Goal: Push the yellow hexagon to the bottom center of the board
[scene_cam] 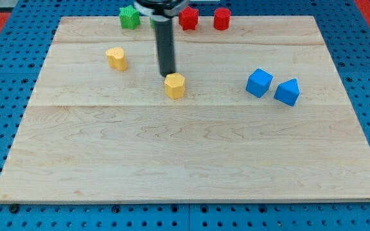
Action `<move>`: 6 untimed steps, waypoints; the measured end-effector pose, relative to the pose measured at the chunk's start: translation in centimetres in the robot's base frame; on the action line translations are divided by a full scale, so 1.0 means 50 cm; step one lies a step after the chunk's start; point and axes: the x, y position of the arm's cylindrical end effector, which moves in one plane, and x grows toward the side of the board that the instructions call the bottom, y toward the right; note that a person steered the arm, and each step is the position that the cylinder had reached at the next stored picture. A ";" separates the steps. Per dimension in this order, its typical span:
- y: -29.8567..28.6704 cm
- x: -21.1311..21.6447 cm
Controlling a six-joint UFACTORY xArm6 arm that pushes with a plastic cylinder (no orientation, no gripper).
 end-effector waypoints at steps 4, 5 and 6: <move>0.051 0.101; -0.055 0.095; -0.075 0.213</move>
